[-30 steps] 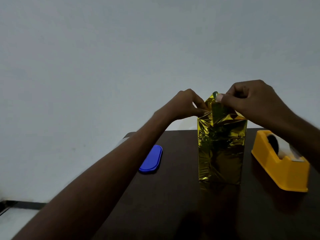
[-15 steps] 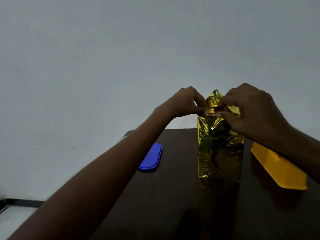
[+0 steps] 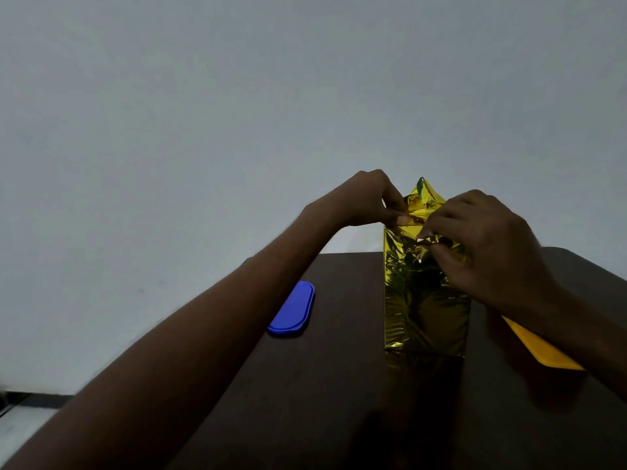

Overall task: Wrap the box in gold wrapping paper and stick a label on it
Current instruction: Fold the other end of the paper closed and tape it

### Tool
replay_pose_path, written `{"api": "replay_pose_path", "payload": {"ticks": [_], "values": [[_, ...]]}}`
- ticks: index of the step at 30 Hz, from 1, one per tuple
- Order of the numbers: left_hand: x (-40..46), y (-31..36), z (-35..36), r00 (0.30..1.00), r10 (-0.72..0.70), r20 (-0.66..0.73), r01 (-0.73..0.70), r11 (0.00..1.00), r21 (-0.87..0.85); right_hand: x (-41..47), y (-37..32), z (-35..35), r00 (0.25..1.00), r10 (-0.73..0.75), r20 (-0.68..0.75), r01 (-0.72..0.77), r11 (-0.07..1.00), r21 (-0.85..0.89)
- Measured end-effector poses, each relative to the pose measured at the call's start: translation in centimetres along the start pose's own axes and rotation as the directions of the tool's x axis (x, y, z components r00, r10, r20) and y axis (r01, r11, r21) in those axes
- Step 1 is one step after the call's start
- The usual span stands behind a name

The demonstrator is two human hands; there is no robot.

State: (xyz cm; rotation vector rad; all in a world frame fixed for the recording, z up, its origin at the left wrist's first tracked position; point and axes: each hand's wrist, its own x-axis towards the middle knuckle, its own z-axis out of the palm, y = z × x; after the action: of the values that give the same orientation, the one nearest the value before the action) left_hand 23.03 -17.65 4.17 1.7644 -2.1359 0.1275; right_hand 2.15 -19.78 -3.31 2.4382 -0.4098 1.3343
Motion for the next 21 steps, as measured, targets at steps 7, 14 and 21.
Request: {"api": "replay_pose_path", "payload": {"ticks": [7,14,21], "values": [[0.0,-0.4,0.4,1.000,0.008,0.017,-0.008,1.000,0.002,-0.5,-0.2,0.3,0.999,-0.003,-0.045,0.003,1.000,0.001],[0.3,0.3,-0.3,0.989,0.006,0.146,-0.016,0.998,0.068,-1.5,-0.4,1.2,0.998,-0.022,-0.058,0.020,0.999,-0.041],[1.0,0.5,-0.6,0.974,-0.005,0.226,-0.016,0.996,0.090,-1.7,-1.1,0.2,0.990,0.078,-0.115,-0.069,0.995,0.075]]}}
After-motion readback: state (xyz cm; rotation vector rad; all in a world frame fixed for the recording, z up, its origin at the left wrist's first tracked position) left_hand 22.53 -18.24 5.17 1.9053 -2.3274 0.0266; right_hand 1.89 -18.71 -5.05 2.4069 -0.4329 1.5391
